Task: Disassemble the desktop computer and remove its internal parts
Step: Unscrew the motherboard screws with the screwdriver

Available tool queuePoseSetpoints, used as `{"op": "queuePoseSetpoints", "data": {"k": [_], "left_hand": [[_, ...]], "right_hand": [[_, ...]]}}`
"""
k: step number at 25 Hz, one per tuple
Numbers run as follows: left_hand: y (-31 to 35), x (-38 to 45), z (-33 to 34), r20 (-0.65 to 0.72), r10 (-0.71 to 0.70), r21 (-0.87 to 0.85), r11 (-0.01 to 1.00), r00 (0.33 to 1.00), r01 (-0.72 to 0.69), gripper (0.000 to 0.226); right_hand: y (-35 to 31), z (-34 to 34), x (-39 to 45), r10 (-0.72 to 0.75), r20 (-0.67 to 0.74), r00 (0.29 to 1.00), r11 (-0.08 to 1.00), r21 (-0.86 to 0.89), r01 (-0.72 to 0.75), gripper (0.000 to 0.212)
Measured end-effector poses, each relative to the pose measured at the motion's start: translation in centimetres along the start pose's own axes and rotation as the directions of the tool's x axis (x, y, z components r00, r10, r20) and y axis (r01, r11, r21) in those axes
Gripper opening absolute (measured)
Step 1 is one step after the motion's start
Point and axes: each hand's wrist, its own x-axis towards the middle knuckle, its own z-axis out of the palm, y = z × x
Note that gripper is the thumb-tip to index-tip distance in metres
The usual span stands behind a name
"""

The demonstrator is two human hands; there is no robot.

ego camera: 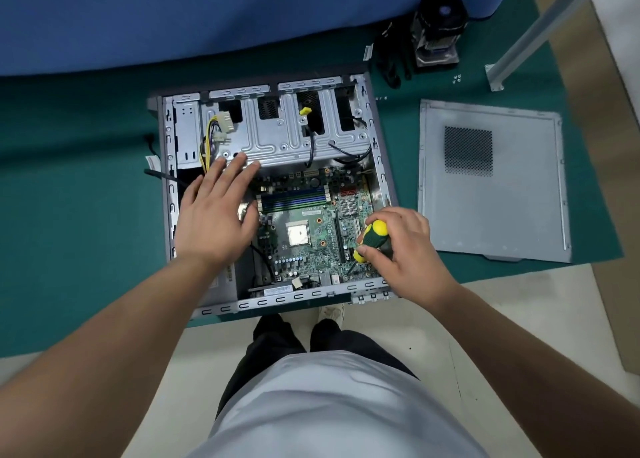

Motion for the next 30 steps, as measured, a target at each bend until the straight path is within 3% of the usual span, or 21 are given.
{"op": "queuePoseSetpoints", "data": {"k": [18,23,27,28,30], "left_hand": [[0.1,-0.1,-0.4,0.015,0.0,-0.012,1.0,1.0,0.0,0.063],[0.2,-0.1,-0.5,0.018,-0.002,-0.007,1.0,1.0,0.002,0.063],[0.2,-0.1,-0.5,0.016,-0.003,-0.009,1.0,1.0,0.003,0.064],[0.2,-0.1,-0.5,0.015,-0.004,-0.01,1.0,1.0,0.004,0.064],[0.1,-0.1,-0.5,0.014,-0.001,-0.017,1.0,1.0,0.001,0.064]], "right_hand": [[-0.6,-0.7,-0.3,-0.022,0.055,0.998,0.999,-0.039,0.024,0.038],[-1.4,-2.7,0.4,-0.098,0.249,0.963,0.994,-0.022,0.107,0.022],[-2.9,-4.4,1.4,-0.179,0.535,0.825,0.965,-0.068,0.254,0.04],[-3.4,-4.4,1.5,-0.197,0.551,0.811,0.945,-0.114,0.307,0.039],[-4.1,-4.3,1.4,-0.19,0.477,0.858,0.882,-0.301,0.363,0.032]]}}
